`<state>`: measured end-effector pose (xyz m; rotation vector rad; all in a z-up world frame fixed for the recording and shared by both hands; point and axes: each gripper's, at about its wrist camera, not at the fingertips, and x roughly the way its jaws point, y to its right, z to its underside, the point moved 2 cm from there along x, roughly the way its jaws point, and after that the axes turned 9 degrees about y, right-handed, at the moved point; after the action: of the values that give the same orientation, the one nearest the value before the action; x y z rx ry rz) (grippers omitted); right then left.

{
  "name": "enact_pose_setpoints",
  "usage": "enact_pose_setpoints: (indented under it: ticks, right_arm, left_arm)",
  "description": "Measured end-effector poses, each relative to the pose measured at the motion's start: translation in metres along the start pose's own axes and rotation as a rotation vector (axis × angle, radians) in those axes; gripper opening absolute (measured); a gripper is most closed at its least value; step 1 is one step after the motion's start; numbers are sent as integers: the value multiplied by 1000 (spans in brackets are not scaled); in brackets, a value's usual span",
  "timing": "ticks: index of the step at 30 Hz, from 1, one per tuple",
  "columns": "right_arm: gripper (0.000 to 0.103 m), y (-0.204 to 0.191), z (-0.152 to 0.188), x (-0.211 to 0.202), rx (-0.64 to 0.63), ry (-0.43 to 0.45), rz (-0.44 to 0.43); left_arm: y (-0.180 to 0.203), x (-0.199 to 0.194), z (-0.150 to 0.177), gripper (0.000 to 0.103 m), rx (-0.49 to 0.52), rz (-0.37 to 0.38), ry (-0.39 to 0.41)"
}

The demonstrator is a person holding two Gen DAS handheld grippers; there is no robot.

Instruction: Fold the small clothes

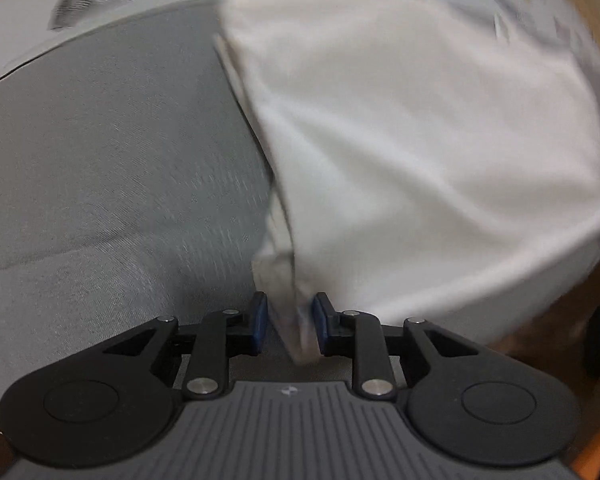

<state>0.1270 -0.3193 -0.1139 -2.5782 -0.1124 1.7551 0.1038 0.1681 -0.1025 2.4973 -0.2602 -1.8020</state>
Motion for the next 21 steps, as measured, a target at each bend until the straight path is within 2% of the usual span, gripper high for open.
enact_pose_setpoints:
  ticks: [1,3,4,6,10,12,15,17,18,21]
  right_arm:
    - [26,1,0,-2,2,6,18]
    - [44,2,-2,-10,-10,42,74]
    - [44,1,-4,-17,-30,83,108]
    - [45,-1,-9,-34,-67,190,155]
    - [47,15,-19,-59,21,327,117]
    - [47,24,-24,-63,68,363,117]
    - [47,35,-30,-62,124,369,123]
    - [47,39,-33,-61,141,365,119]
    - [47,39,-34,-60,144,365,120]
    - [47,37,-40,-59,146,372,125]
  left_arm:
    - [-7,-7,-4,33,-51,12,43]
    - [-21,-18,-11,43,-158,44,128]
    - [-27,-22,-13,49,-209,57,168]
    - [-32,-20,-15,51,-274,89,200]
    - [-31,2,-21,51,-307,122,177]
    - [-33,13,-24,51,-318,121,156]
    - [-29,29,-35,50,-337,107,137]
    - [-27,37,-43,43,-338,119,140]
    - [-25,40,-43,33,-326,124,140]
    - [-17,43,-46,24,-246,96,144]
